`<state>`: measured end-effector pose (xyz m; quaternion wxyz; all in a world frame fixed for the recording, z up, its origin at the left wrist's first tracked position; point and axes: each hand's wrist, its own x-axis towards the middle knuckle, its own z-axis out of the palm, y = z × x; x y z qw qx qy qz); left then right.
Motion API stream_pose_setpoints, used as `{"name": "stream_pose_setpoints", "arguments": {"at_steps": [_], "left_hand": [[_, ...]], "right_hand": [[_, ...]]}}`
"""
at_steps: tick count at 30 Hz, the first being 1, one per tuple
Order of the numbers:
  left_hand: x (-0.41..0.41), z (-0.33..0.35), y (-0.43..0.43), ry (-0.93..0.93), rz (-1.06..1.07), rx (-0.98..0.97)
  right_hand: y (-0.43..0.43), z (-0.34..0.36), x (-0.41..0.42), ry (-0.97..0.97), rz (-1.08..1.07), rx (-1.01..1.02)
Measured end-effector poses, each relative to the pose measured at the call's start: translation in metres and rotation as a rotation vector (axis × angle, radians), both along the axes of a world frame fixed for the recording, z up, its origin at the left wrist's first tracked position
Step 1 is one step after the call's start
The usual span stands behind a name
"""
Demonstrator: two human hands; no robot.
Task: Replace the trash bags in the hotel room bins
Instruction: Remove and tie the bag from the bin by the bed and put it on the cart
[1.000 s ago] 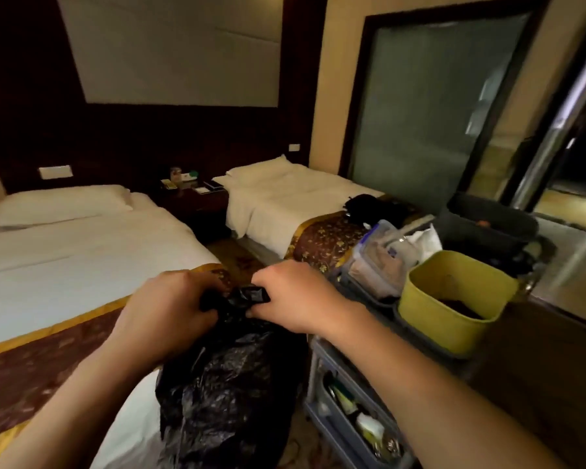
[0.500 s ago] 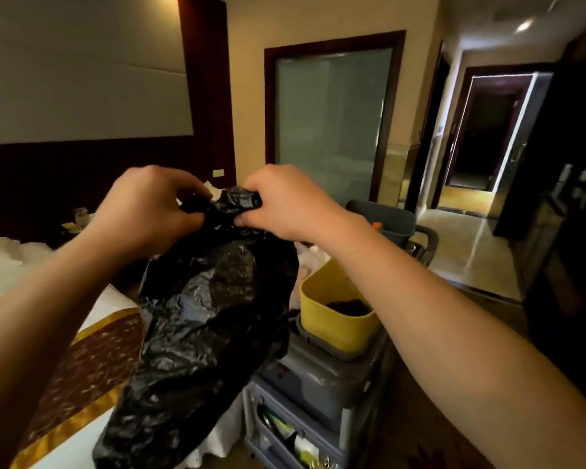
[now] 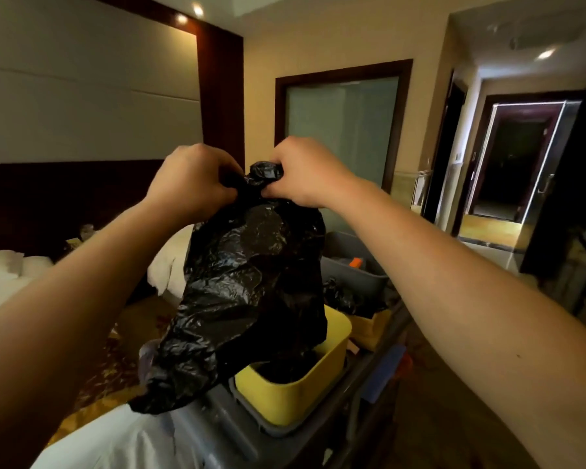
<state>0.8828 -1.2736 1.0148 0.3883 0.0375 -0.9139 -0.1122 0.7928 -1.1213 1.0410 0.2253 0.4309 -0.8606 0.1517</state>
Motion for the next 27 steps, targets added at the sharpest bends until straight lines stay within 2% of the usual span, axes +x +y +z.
{"name": "stream_pose_setpoints", "arguments": {"at_steps": [8,15,21,24,27], "left_hand": [[-0.105,-0.039,0.013,-0.087,0.012,0.009],[-0.191,-0.108,-0.002,-0.236,0.06,0.004],[-0.228,-0.176,-0.003,-0.197,0.042,-0.019],[-0.232,-0.203,0.003,-0.195,0.103,0.008],[-0.225,-0.226,0.008,-0.202,0.133,0.13]], "right_hand": [[0.017,-0.036,-0.103,-0.113,-0.017,0.018],[0.002,-0.11,-0.189,-0.264,-0.033,0.061],[-0.001,-0.181,-0.239,-0.361,-0.018,-0.099],[0.002,-0.223,-0.257,-0.229,0.136,-0.135],[0.001,-0.253,-0.273,-0.109,0.377,-0.102]]}}
